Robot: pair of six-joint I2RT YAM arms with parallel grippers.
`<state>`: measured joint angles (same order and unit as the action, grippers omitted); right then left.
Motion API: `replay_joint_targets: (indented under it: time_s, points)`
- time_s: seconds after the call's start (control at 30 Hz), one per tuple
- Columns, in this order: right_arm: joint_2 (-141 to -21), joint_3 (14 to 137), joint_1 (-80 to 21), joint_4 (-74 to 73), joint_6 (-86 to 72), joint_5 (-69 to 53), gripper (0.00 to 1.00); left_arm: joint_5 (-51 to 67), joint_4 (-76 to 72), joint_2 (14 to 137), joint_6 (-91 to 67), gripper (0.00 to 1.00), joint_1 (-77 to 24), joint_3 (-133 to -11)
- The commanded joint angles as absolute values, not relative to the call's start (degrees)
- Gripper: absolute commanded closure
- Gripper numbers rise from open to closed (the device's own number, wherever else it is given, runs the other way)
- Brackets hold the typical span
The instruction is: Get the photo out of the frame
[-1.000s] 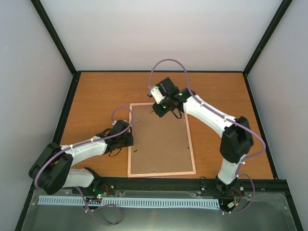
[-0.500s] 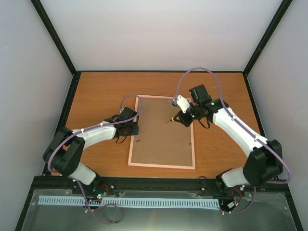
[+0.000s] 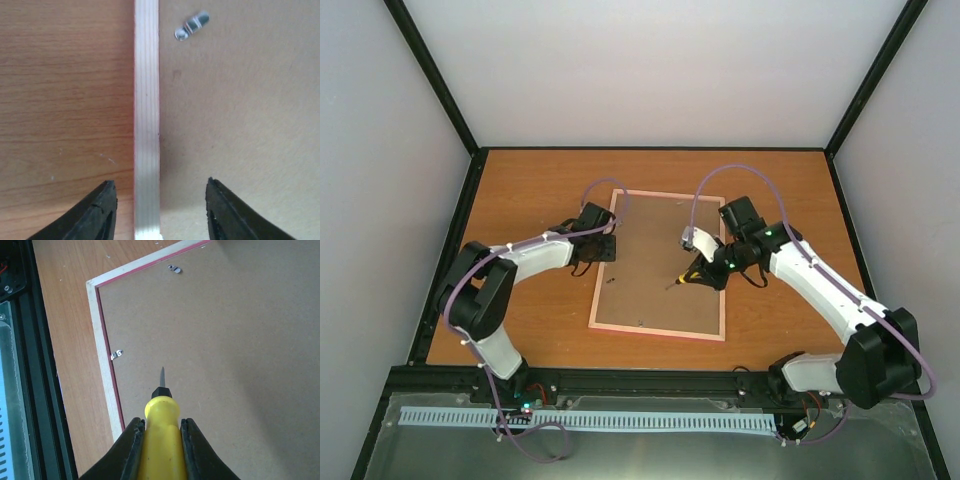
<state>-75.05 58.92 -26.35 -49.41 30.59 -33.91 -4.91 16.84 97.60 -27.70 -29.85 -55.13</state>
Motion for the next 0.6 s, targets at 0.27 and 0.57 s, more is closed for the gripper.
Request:
replay_joint_targets:
  time_s: [0.27, 0.57]
  points:
    - [-67.9, 54.4, -26.4, -47.9, 29.3, -32.0, 0.97, -7.1, 28.5, 78.6, -39.2, 0.34, -36.5, -46.8]
    - [-67.5, 54.4, -26.4, -47.6, 28.5, -30.8, 0.97, -6.0, 34.4, 71.6, -51.6, 0.37, -44.4, -36.8]
